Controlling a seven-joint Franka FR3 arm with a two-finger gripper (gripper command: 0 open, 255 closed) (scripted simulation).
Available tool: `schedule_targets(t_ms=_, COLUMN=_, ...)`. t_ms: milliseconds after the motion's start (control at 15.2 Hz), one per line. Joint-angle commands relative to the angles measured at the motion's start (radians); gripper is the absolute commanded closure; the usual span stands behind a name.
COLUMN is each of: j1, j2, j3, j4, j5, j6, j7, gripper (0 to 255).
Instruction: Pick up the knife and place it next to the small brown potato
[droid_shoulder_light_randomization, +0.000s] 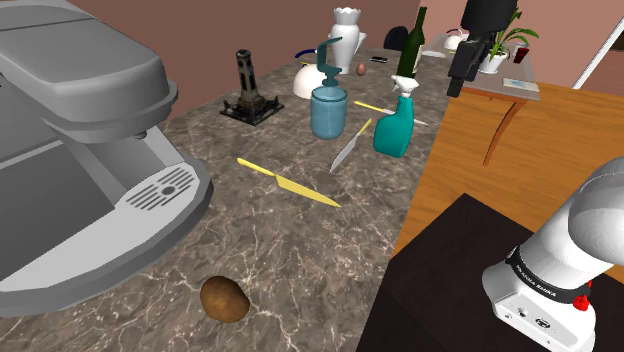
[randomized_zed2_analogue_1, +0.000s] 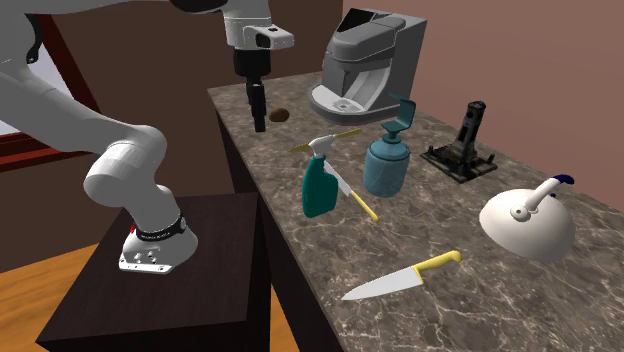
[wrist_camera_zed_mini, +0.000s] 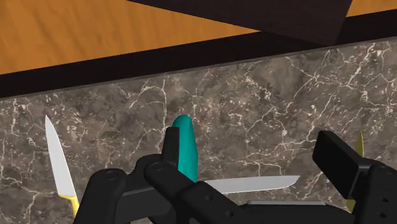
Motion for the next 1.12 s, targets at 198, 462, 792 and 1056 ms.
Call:
schedule_targets(t_ms=198, j1=-0.033, j2=0.063, j3=0.062, j4=-0.022, j5=0.048, j6=0.083, j7=0.179, gripper=0)
schedule_targets(t_ms=462, j1=-0.078, j2=0.172, j3=0.139, j4=-0.025, j5=0.096, j6=0.197, j7=0.411, gripper=0)
schedule_targets(t_ms=792, j1=-0.138, j2=0.339, j3=0.22, j4=0.007, j5=0.122, j6=0.337, j7=0.696, gripper=0)
schedule_targets(t_ms=1056, j1=-0.184, j2=0.487, j3=0.267, j4=0.057, j5=0.113, j6=0.441, j7=0.922, gripper=0)
